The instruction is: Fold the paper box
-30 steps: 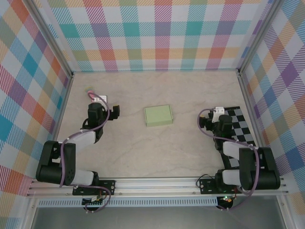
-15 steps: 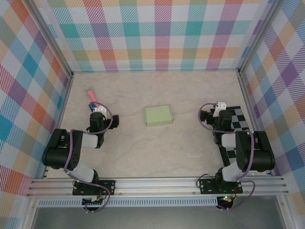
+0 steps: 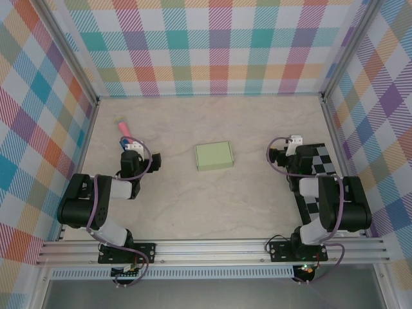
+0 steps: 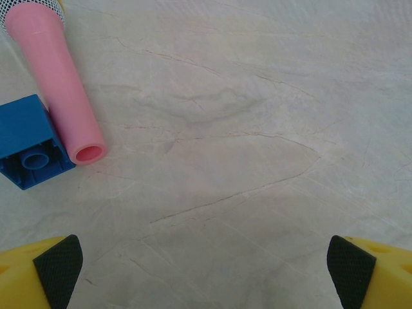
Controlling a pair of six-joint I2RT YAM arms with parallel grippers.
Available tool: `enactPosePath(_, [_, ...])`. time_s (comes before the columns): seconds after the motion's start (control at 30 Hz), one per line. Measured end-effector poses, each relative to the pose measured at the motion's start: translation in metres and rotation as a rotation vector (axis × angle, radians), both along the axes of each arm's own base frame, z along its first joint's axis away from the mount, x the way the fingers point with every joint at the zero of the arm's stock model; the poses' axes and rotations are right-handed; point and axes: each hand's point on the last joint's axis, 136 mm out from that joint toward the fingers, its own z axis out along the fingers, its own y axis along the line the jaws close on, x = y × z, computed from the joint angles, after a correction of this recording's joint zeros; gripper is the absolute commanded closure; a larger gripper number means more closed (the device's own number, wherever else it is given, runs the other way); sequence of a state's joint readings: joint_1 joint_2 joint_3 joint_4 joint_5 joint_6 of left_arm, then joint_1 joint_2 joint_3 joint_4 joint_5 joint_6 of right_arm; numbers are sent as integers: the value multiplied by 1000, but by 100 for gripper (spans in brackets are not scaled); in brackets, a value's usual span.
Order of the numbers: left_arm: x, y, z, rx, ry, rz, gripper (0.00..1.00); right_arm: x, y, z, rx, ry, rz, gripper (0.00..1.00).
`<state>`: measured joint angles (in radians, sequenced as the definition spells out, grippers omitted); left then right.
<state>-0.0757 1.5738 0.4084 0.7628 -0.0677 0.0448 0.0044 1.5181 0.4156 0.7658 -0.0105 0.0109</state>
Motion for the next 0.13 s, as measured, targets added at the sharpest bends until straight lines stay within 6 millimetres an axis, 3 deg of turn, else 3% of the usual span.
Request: enactPosePath(0.13, [0,0,0,0,0,0,0,0,2,0,4,1,9,0])
